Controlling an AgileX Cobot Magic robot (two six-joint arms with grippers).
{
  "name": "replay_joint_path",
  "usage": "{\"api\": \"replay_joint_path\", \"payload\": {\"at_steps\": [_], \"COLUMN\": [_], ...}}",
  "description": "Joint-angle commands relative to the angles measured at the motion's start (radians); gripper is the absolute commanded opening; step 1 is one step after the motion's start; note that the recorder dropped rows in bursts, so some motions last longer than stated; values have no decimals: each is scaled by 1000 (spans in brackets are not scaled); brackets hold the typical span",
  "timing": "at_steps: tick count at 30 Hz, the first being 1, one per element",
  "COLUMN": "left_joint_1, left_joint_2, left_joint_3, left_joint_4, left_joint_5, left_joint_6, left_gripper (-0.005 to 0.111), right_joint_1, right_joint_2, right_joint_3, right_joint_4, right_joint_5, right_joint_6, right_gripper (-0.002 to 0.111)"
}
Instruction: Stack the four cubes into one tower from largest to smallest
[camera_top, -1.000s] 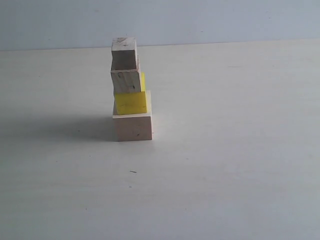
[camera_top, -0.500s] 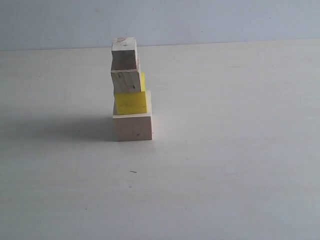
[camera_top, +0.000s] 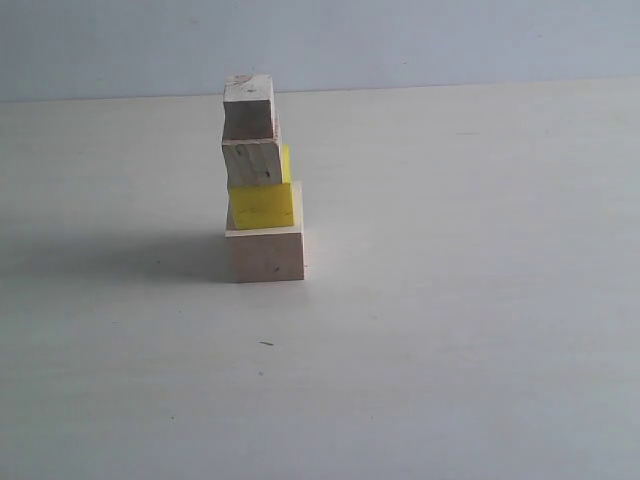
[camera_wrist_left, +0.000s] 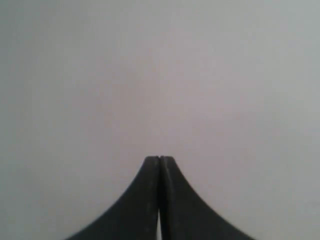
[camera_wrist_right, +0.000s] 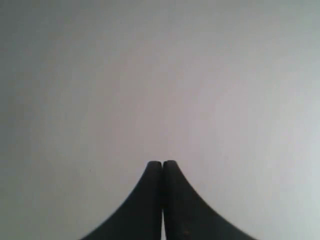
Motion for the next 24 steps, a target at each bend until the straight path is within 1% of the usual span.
{"api": "replay_joint_path", "payload": {"at_steps": [1, 3, 6, 7, 10, 15, 19, 24], "left_joint_1": [13, 13, 13, 13, 13, 13, 13, 13], "left_joint_2": [-97, -144, -213, -256, -312, -375, -387, -387], "left_joint_3": [59, 89, 139, 169, 213, 260, 273, 273], "left_joint_4": [-3, -3, -3, -3, -3, -3, -3, -5], "left_joint_5": [80, 144, 214, 228, 260, 357, 417, 422], "left_joint_6": [-26, -31, -53, -96, -144, -154, -206, -234], "left_gripper": [0, 0, 0, 0, 0, 0, 0, 0], "right_joint_1": [-4, -4, -1, -1, -1, -1, -1, -1], "right_joint_2": [-37, -55, -103, -128, -171, -205, -205, -205], "right_joint_3": [6, 16, 58, 87, 139, 220, 242, 243], "right_joint_4": [-162, -226, -292, -301, -314, -314, -270, -150], "right_joint_5": [104, 134, 132, 137, 139, 163, 171, 171], "right_joint_6": [178, 239, 291, 316, 368, 410, 417, 438], "right_gripper": [0, 0, 0, 0, 0, 0, 0, 0]}}
